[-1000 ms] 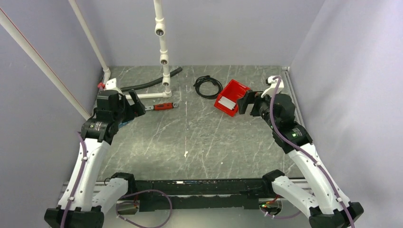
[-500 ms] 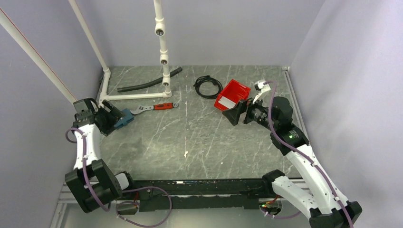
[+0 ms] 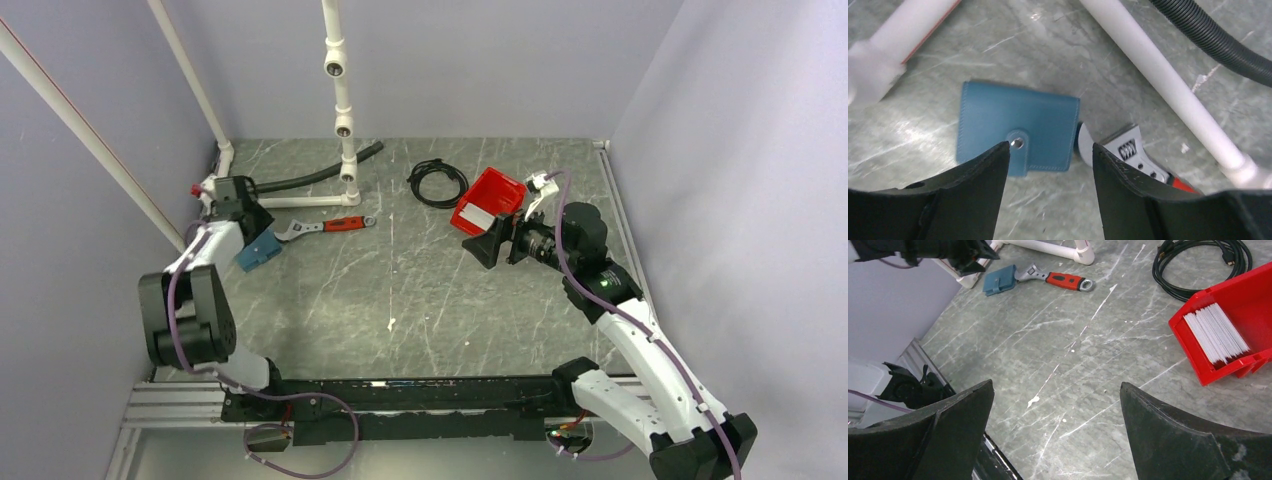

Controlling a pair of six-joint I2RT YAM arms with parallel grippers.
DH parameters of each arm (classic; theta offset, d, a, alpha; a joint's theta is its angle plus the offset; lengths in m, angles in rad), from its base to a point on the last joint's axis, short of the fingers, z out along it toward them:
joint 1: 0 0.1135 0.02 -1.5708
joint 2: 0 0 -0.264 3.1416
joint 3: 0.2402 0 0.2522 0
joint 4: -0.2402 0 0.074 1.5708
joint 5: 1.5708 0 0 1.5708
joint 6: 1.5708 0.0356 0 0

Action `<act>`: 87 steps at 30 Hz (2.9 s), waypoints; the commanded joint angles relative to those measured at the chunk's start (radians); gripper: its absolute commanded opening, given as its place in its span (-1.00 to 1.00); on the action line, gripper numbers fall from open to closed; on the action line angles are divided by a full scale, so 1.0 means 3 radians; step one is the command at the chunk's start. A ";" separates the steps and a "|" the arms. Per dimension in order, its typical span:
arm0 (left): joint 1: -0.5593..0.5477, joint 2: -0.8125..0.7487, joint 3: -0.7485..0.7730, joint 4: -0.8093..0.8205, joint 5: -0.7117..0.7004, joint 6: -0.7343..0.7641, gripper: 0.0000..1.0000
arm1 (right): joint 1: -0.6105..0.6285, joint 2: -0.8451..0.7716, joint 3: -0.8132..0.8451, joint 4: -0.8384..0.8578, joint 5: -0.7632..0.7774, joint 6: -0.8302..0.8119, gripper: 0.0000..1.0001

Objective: Put the credit cards into the card holder
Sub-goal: Move the card holder to the center of the board, then open the card holder at the center of the board.

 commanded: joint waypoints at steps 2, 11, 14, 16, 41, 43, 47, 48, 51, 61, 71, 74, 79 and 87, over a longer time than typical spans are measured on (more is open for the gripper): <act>-0.0306 0.0485 0.0195 0.0435 -0.1071 -0.0207 0.29 | -0.0008 -0.0075 0.0029 0.0085 -0.0021 -0.0032 0.99; -0.0229 0.1420 0.1198 -0.0828 -0.1157 -0.0494 0.31 | -0.0011 -0.0223 0.0019 -0.0129 0.0095 -0.0174 0.99; -0.0218 0.1393 0.1147 -0.1018 -0.0767 -0.0614 0.30 | -0.0010 -0.0217 -0.0015 -0.0094 0.0070 -0.0161 0.99; -0.0218 0.1289 0.0997 -0.1111 -0.0486 -0.0721 0.29 | -0.0010 -0.0194 -0.0033 -0.0067 0.0039 -0.0146 0.99; -0.1247 -0.0854 -0.0592 -0.1298 0.1051 -0.0845 0.94 | 0.1501 0.1828 -0.0554 0.1545 0.0250 0.1981 0.42; -0.1173 -0.0992 -0.0809 -0.1064 0.1295 -0.0814 0.92 | 0.1597 0.2183 -0.0449 0.1837 0.0154 0.2086 0.29; -0.1129 -0.1155 -0.1110 -0.0905 0.1323 -0.0868 0.78 | 0.1623 0.2770 -0.0199 0.2063 0.0046 0.2193 0.11; -0.1122 -0.1161 -0.1147 -0.0903 0.1322 -0.0865 0.74 | 0.1623 0.2847 -0.0134 0.2030 0.0063 0.2164 0.11; -0.1118 -0.1202 -0.1243 -0.0918 0.1318 -0.0841 0.70 | 0.1623 0.3037 0.0020 0.1973 0.0073 0.2112 0.09; -0.1390 -0.1548 -0.1973 0.0278 0.2342 -0.1391 0.44 | 0.1523 0.3136 0.0104 0.1847 -0.0070 0.1623 -0.07; -0.1418 -0.2306 -0.1526 -0.1101 0.1335 -0.1004 0.99 | 0.1702 0.3082 0.0737 0.0471 0.0971 0.0471 0.39; -0.1308 -0.2006 -0.1481 -0.1157 0.1264 -0.0964 0.99 | 0.1795 0.3204 0.0980 0.0440 0.0914 0.0528 0.26; -0.1055 -0.1410 -0.1491 -0.0840 0.1733 -0.0700 0.93 | 0.1816 0.3495 0.1235 0.0624 0.0621 0.0677 -0.06; -0.0990 -0.1442 -0.1908 -0.0156 0.2067 -0.0837 0.78 | 0.1731 0.3835 0.1221 0.1044 0.0313 0.0879 -0.77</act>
